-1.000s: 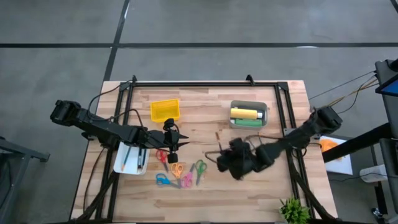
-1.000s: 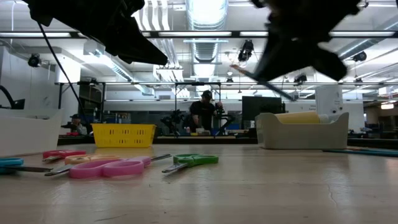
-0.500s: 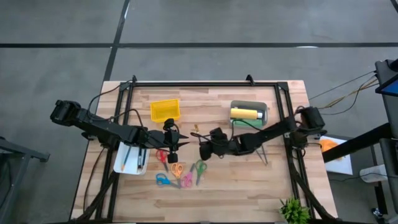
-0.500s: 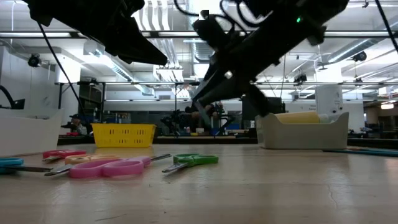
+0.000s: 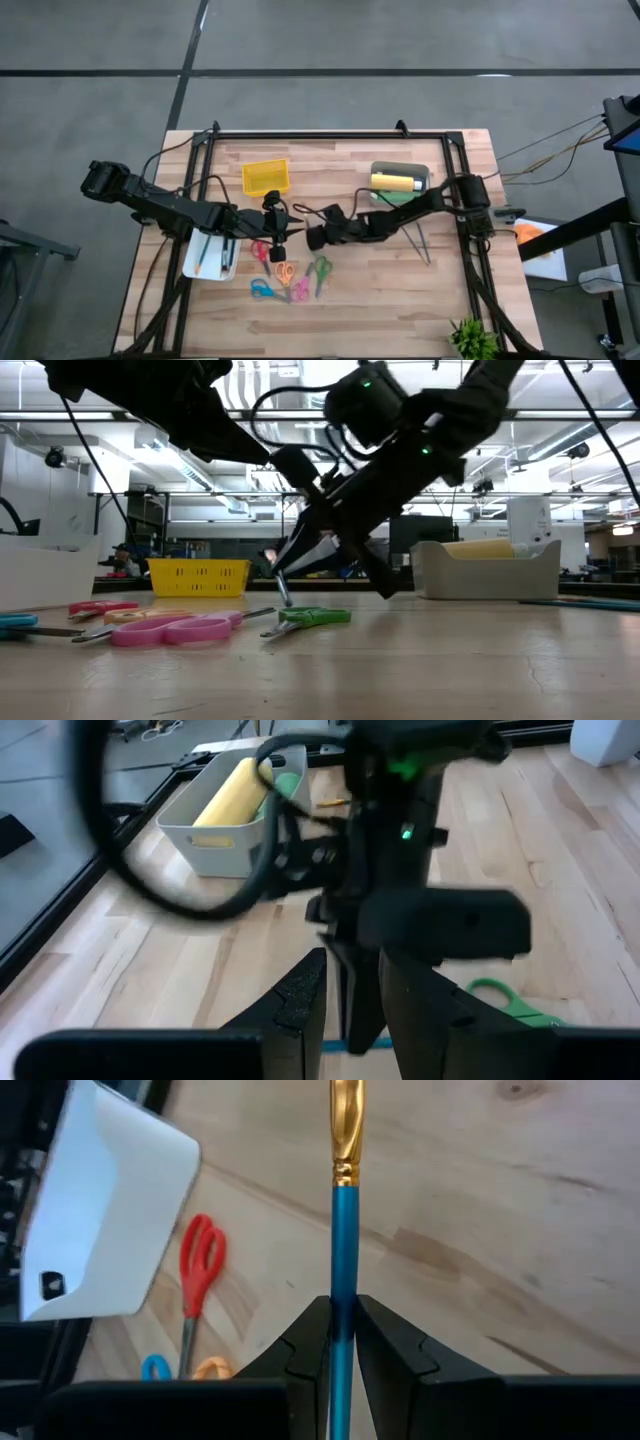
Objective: Pick & Place Paint Supplies
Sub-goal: Put the blue paintbrush into the white bin
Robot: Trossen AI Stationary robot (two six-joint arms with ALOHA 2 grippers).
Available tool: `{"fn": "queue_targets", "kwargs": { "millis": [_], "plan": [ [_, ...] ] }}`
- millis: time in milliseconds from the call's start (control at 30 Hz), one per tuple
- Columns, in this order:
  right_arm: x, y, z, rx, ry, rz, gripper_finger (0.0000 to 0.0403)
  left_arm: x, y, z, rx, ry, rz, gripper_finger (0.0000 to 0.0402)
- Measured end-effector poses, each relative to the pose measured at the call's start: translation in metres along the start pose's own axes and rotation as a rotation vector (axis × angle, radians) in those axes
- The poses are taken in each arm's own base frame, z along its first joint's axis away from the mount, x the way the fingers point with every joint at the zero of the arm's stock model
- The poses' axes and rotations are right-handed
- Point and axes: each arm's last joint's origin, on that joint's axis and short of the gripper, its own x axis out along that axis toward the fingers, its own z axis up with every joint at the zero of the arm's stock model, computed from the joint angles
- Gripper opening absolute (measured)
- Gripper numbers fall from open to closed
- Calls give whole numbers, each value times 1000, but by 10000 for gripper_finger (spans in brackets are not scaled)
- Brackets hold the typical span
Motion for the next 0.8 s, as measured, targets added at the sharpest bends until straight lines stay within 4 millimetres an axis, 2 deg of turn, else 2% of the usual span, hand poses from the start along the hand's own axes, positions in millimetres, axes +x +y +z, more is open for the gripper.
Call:
{"fn": "queue_targets", "kwargs": {
  "millis": [200, 400, 800],
  "plan": [
    [9, 9, 10, -6, 64, -101, 42, 0, 0, 0, 2, 4, 1, 96],
    [5, 22, 16, 14, 103, -240, 42, 0, 0, -1, 3, 7, 4, 96],
    [31, 14, 16, 58, 129, -295, 42, 0, 0, -4, 12, 33, -2, 96]
  ]
}}
